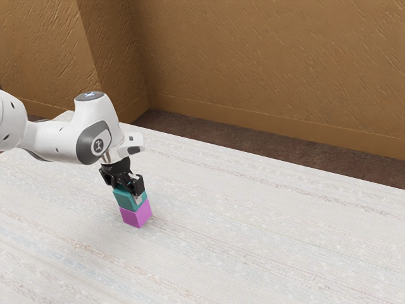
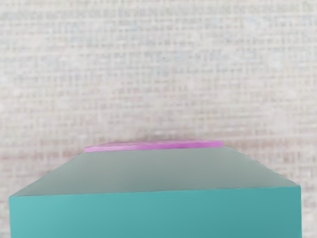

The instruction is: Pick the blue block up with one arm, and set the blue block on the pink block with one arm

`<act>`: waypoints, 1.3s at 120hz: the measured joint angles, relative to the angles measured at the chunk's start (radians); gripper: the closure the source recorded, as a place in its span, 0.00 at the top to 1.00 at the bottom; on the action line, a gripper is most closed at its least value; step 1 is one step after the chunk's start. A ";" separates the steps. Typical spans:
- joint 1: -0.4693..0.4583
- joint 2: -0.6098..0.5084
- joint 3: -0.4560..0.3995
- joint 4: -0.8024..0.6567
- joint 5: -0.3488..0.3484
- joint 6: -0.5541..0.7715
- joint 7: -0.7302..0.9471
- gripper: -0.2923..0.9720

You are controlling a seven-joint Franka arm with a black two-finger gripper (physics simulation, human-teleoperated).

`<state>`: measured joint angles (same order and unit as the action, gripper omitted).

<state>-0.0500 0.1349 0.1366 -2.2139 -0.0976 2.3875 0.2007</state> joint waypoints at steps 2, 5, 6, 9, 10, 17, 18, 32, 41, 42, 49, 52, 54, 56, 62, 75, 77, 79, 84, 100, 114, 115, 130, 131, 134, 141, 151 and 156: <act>0.000 0.000 0.000 0.000 0.000 0.000 0.000 0.55; -0.001 0.000 0.000 0.000 -0.001 0.000 0.001 0.55; -0.001 0.000 0.000 0.000 -0.001 0.000 0.001 0.55; -0.001 -0.001 0.000 0.000 -0.001 0.000 0.001 0.55; -0.001 -0.001 0.000 0.000 -0.001 0.000 0.001 0.55; -0.004 -0.001 0.000 0.000 -0.002 -0.001 0.003 0.56; -0.004 -0.001 0.000 0.000 -0.002 -0.001 0.003 0.56; -0.007 -0.001 0.000 0.000 -0.003 -0.001 0.005 0.57; -0.006 -0.001 0.001 -0.001 -0.003 -0.002 0.007 0.57; -0.006 -0.001 0.001 -0.001 -0.003 -0.002 0.007 0.57; -0.006 -0.001 0.001 -0.001 -0.004 -0.003 0.008 0.58; -0.005 -0.001 0.001 -0.001 -0.004 -0.003 0.009 0.58; -0.005 -0.001 0.001 -0.001 -0.004 -0.003 0.009 0.58; -0.005 -0.001 0.001 -0.001 -0.004 -0.003 0.009 0.58; -0.006 -0.001 0.001 -0.001 -0.004 -0.003 0.010 0.59; -0.007 -0.001 0.001 -0.001 -0.004 -0.003 0.012 0.64; -0.007 -0.001 0.000 -0.001 -0.004 -0.003 0.012 0.65; -0.007 -0.001 0.000 -0.001 -0.004 -0.003 0.012 0.66; -0.007 -0.002 0.000 0.000 -0.004 -0.004 0.013 0.67; -0.008 -0.008 0.001 0.000 -0.004 -0.004 0.014 0.71; -0.013 -0.018 0.001 0.000 -0.005 -0.004 0.015 0.72; -0.013 -0.018 0.002 0.000 -0.005 -0.004 0.015 0.73; -0.012 -0.023 0.007 0.000 -0.005 -0.004 0.015 0.74; -0.012 -0.025 0.008 0.001 -0.005 -0.004 0.015 0.74; -0.012 -0.028 0.008 0.001 -0.005 -0.004 0.015 0.74; -0.014 -0.036 0.009 0.001 -0.005 -0.004 0.016 0.74; -0.015 -0.044 0.010 0.000 -0.005 -0.004 0.016 0.74; -0.018 -0.046 0.015 0.001 -0.005 -0.004 0.016 0.74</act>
<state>-0.0679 0.0887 0.1512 -2.2133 -0.1027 2.3839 0.2166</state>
